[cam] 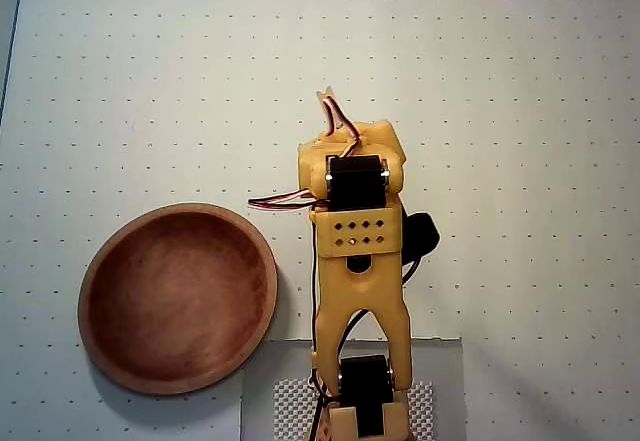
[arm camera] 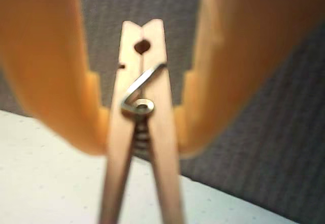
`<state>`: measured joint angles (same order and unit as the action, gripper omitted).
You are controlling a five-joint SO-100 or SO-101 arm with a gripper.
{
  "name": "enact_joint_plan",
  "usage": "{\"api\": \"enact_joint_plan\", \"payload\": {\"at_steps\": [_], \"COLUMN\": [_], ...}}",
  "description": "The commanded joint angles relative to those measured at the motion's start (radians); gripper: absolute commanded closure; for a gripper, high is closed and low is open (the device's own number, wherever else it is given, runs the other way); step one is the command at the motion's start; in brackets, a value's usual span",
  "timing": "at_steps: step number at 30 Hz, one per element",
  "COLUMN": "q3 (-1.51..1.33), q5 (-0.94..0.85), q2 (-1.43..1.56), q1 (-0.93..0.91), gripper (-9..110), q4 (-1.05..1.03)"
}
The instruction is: Grasp a clothespin and put it in the bowl.
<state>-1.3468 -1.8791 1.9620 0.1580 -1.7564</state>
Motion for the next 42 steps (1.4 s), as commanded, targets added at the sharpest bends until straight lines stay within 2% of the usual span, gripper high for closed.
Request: {"api": "enact_joint_plan", "payload": {"at_steps": [1, 17, 29, 42], "q3": [-0.06, -0.229, -0.212, -0.018], "q5": [0.061, 0.225, 0.239, 0.239], "q2": [0.057, 0.038, -0.138, -0.373], "q1": [0.107, 0.529, 0.584, 0.67], "gripper": [104, 104, 104, 104], "q4": [-0.021, -0.02, -0.005, -0.005]}}
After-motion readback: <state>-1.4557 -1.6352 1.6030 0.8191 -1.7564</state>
